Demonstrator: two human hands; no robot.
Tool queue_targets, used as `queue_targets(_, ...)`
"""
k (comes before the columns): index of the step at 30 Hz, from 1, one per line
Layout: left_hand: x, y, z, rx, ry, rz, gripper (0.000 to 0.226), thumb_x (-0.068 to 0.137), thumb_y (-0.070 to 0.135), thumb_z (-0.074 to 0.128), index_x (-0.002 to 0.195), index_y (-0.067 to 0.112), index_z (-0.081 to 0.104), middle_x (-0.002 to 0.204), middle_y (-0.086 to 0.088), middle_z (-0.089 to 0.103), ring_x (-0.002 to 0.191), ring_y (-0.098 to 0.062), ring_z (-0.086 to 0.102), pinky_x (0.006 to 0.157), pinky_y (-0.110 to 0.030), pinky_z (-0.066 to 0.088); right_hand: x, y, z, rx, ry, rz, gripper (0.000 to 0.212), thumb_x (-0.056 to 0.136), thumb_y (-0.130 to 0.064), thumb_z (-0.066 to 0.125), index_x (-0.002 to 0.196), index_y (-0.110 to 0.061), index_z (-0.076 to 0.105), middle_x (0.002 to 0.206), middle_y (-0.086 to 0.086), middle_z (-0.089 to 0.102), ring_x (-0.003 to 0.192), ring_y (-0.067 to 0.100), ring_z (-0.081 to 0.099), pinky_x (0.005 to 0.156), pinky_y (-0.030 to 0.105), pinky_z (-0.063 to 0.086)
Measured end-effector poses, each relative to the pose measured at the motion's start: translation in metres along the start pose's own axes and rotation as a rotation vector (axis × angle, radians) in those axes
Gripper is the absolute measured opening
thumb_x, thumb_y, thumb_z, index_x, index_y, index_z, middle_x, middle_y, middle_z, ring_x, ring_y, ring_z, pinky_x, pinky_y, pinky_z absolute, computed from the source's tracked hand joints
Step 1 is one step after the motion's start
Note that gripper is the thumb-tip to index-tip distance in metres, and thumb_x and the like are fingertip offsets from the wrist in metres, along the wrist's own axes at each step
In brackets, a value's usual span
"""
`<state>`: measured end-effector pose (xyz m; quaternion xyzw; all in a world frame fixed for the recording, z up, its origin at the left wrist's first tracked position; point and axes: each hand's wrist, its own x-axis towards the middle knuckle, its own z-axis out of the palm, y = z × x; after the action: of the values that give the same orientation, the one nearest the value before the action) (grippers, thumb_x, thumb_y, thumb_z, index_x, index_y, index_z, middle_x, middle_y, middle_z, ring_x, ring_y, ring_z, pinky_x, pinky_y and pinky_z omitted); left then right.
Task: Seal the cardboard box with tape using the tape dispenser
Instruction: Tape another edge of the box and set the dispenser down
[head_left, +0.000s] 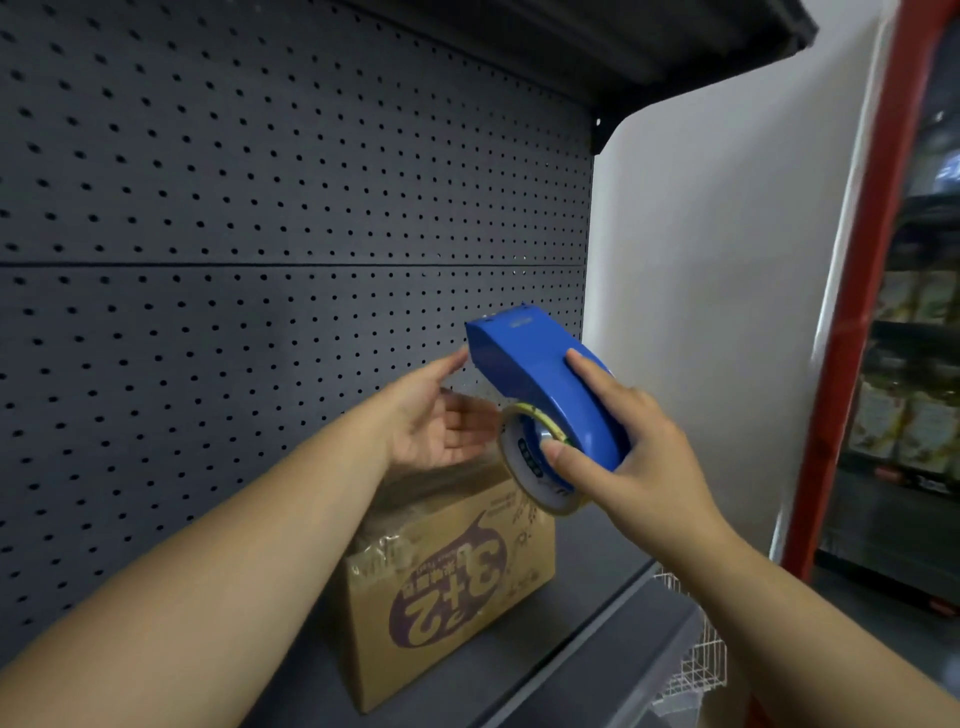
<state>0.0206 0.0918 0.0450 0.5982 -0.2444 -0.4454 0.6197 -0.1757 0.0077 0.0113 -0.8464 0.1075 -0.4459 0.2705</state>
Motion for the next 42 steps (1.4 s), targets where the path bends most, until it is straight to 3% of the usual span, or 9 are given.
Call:
queue_targets(4,0.027,0.025,-0.011,0.022,-0.012,0.041,0.029,0.09,0.023,0.053,0.07,0.008,0.066,0.048,0.002,0.058,0.042,-0.006,0.057,0.05,-0.019,0.054,0.027,0.014,0.007,-0.013,0.002,-0.027,0.067,0.065,-0.057,0.059,0.12,-0.068,0.022,0.1,-0.008,0.049,0.091,0.006,0.051,0.08,0.024,0.046)
queue_targets(7,0.049,0.04,-0.022,0.04,-0.037,0.069,0.042,0.09,0.01,0.053,0.052,0.008,0.07,0.049,0.0,0.058,0.045,-0.007,0.058,0.053,-0.021,0.056,0.045,0.024,0.012,0.013,-0.013,-0.027,0.069,0.059,-0.061,0.059,0.118,-0.07,0.026,0.105,-0.011,0.047,0.097,0.004,0.05,0.084,0.026,0.047)
queue_targets(9,0.06,0.048,-0.025,0.036,-0.009,0.091,0.031,0.09,0.006,0.051,0.063,0.006,0.065,0.054,-0.002,0.059,0.056,-0.011,0.059,0.055,-0.023,0.057,0.054,0.03,0.017,0.032,-0.033,-0.006,0.073,0.052,-0.063,0.064,0.117,-0.068,0.031,0.112,-0.017,0.046,0.103,0.004,0.05,0.088,0.03,0.049)
queue_targets(12,0.082,0.059,-0.026,0.071,0.028,0.119,0.016,0.091,0.006,0.05,0.078,0.009,0.057,0.073,-0.005,0.059,0.068,-0.014,0.057,0.056,-0.023,0.057,0.071,0.043,0.029,0.025,-0.024,0.049,0.078,0.051,-0.053,0.078,0.115,-0.058,0.035,0.116,-0.018,0.046,0.104,0.009,0.054,0.087,0.037,0.052)
queue_targets(16,0.112,0.064,-0.028,0.153,0.094,0.187,0.018,0.092,0.003,0.048,0.081,0.014,0.056,0.081,-0.004,0.062,0.074,-0.015,0.06,0.073,-0.025,0.048,0.086,0.054,0.042,0.033,0.007,0.095,0.077,0.05,-0.054,0.066,0.121,-0.047,0.036,0.116,-0.014,0.048,0.101,0.013,0.056,0.084,0.038,0.054)
queue_targets(19,0.128,0.067,-0.031,0.197,0.165,0.208,0.021,0.091,0.001,0.05,0.075,0.014,0.056,0.076,-0.004,0.061,0.068,-0.014,0.058,0.063,-0.024,0.046,0.093,0.061,0.049,-0.012,0.037,0.121,0.083,0.053,-0.054,0.061,0.13,-0.044,0.034,0.118,-0.012,0.046,0.1,0.01,0.054,0.083,0.031,0.05)
queue_targets(24,0.146,0.071,-0.024,0.316,0.245,0.251,0.022,0.089,-0.002,0.05,0.072,0.011,0.054,0.068,-0.006,0.058,0.056,-0.012,0.053,0.053,-0.022,0.044,0.094,0.075,0.053,-0.126,0.003,0.16,0.08,0.066,-0.029,0.068,0.133,-0.045,0.028,0.109,-0.01,0.043,0.091,0.008,0.05,0.07,0.021,0.042)
queue_targets(38,0.159,0.105,0.001,0.361,0.476,0.456,0.014,0.081,0.011,0.068,0.076,0.01,0.056,0.072,-0.003,0.059,0.06,-0.009,0.052,0.062,-0.02,0.049,0.08,0.085,0.008,-0.254,-0.032,0.116,0.085,0.066,-0.04,0.072,0.13,-0.051,0.019,0.111,-0.007,0.048,0.09,0.013,0.051,0.072,0.026,0.043)
queue_targets(42,0.159,0.115,0.01,0.366,0.515,0.472,0.017,0.082,0.012,0.068,0.072,0.012,0.055,0.069,-0.002,0.057,0.06,-0.01,0.051,0.082,-0.029,0.049,0.07,0.087,-0.008,-0.256,-0.026,0.096,0.085,0.065,-0.044,0.074,0.129,-0.052,0.019,0.108,-0.011,0.048,0.088,0.01,0.048,0.07,0.022,0.039)
